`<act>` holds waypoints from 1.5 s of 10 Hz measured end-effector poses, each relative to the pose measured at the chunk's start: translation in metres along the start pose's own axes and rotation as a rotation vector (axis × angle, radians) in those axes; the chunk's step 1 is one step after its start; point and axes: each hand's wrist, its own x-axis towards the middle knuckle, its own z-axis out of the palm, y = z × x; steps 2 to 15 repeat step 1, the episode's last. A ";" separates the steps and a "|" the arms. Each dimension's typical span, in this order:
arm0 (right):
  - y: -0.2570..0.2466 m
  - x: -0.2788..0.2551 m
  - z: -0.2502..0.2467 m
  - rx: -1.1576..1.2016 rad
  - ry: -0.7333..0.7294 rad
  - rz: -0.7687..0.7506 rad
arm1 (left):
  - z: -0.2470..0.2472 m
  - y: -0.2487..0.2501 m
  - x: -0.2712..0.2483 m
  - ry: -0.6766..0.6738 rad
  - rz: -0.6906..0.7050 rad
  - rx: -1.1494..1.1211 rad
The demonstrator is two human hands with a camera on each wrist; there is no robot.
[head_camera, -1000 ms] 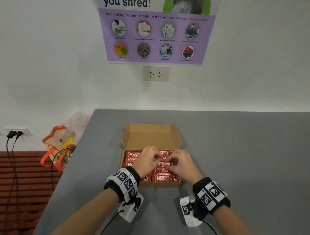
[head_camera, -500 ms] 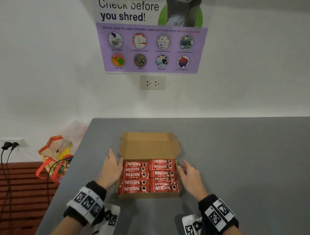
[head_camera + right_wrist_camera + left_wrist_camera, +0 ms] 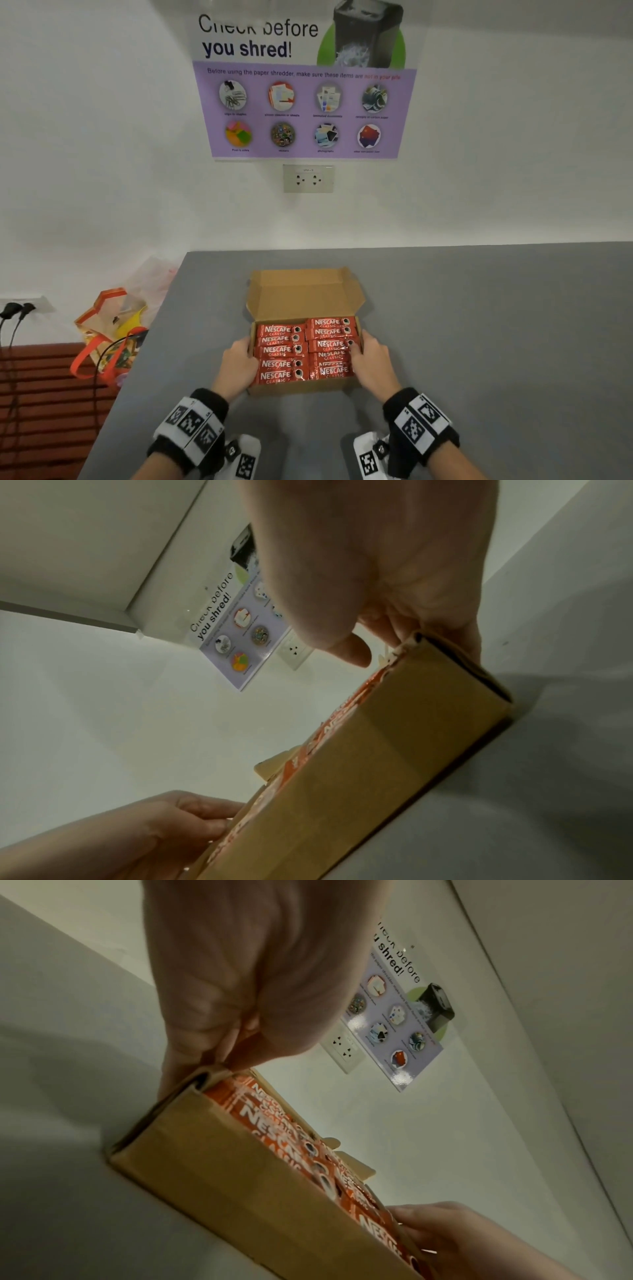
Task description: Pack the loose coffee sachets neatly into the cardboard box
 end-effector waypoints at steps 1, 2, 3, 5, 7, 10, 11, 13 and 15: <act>-0.010 0.016 -0.003 0.031 -0.003 0.043 | -0.002 0.005 0.016 0.021 0.016 -0.022; -0.010 0.016 -0.003 0.031 -0.003 0.043 | -0.002 0.005 0.016 0.021 0.016 -0.022; -0.010 0.016 -0.003 0.031 -0.003 0.043 | -0.002 0.005 0.016 0.021 0.016 -0.022; -0.010 0.016 -0.003 0.031 -0.003 0.043 | -0.002 0.005 0.016 0.021 0.016 -0.022; -0.010 0.016 -0.003 0.031 -0.003 0.043 | -0.002 0.005 0.016 0.021 0.016 -0.022; -0.010 0.016 -0.003 0.031 -0.003 0.043 | -0.002 0.005 0.016 0.021 0.016 -0.022; -0.010 0.016 -0.003 0.031 -0.003 0.043 | -0.002 0.005 0.016 0.021 0.016 -0.022; -0.010 0.016 -0.003 0.031 -0.003 0.043 | -0.002 0.005 0.016 0.021 0.016 -0.022; -0.010 0.016 -0.003 0.031 -0.003 0.043 | -0.002 0.005 0.016 0.021 0.016 -0.022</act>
